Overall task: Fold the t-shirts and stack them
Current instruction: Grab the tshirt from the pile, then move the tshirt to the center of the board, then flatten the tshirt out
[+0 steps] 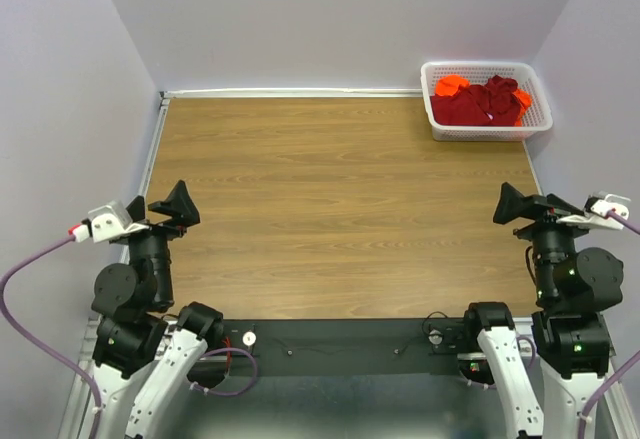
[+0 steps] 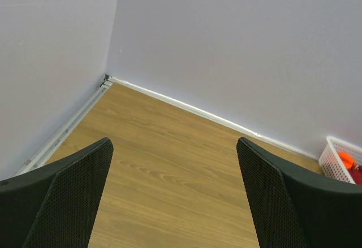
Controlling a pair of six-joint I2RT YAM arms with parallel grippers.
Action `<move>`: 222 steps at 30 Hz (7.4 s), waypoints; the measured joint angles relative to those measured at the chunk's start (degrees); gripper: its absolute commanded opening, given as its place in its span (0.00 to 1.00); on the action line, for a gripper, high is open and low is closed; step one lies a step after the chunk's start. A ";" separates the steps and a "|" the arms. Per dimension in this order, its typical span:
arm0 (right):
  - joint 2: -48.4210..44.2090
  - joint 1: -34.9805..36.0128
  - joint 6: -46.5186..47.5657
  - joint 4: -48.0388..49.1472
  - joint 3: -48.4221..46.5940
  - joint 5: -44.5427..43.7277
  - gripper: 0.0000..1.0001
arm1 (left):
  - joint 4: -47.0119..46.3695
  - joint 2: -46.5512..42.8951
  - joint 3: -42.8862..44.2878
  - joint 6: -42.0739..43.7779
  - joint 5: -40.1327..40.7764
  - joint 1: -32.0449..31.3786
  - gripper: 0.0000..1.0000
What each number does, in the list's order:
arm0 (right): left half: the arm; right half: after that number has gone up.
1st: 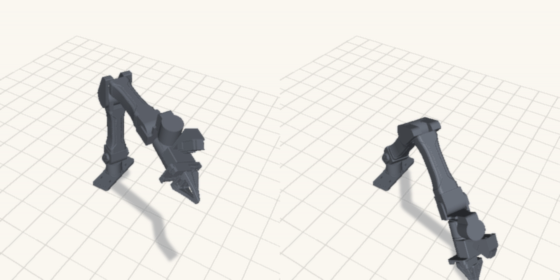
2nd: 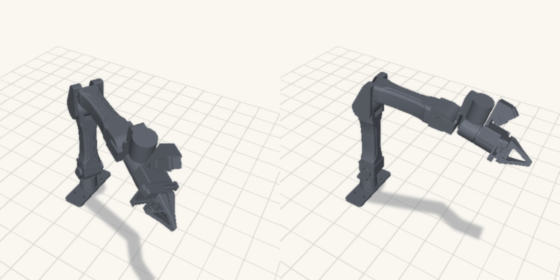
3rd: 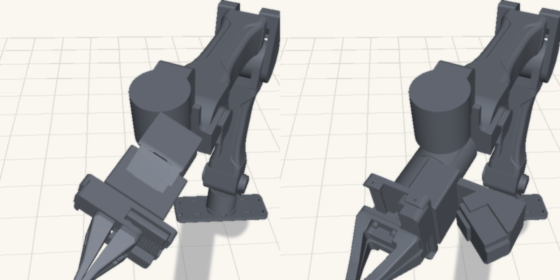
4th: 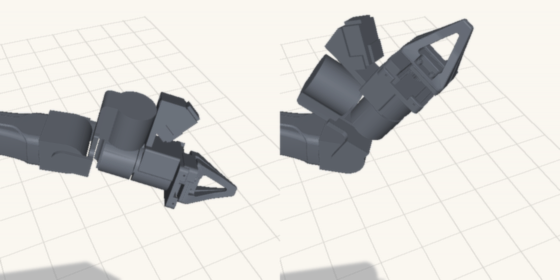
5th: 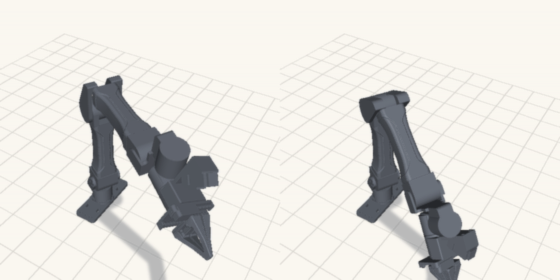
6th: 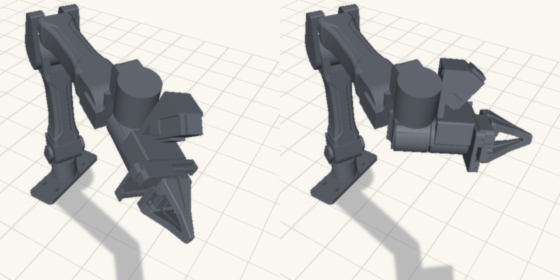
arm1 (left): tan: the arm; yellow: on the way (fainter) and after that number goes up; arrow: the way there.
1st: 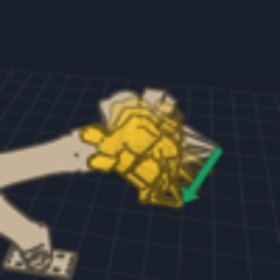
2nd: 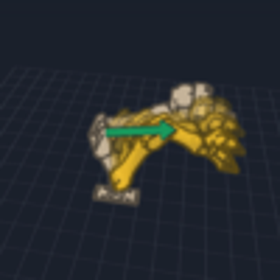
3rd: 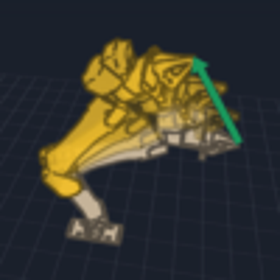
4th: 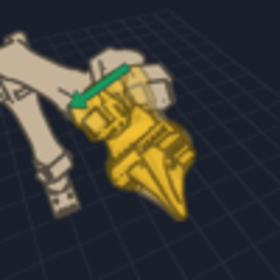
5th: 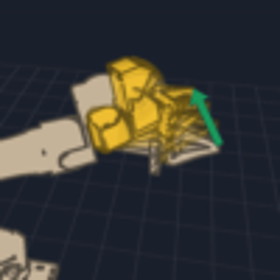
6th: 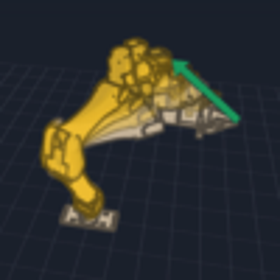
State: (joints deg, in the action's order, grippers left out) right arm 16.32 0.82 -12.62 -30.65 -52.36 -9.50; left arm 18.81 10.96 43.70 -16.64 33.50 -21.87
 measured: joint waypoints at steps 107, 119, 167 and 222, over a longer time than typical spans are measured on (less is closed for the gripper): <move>99.80 48.06 -2.25 17.97 -59.41 28.00 0.83 | -1.16 5.84 -3.96 -12.02 -14.32 0.00 0.98; 95.95 40.87 -5.84 18.16 -44.04 21.92 0.88 | 4.17 12.07 -7.67 -23.21 -16.31 0.00 0.98; 67.71 19.89 -18.16 18.99 -9.75 -10.97 0.44 | -16.96 63.60 -2.97 -23.74 -31.19 17.18 0.98; 72.06 19.47 -8.28 13.20 -10.69 2.93 0.85 | 4.70 49.90 0.55 -27.30 -9.70 -4.83 0.00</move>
State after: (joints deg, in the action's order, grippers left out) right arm 88.38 20.29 -20.91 -17.45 -63.05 -6.57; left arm 23.51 60.86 44.25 -43.94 23.79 -26.70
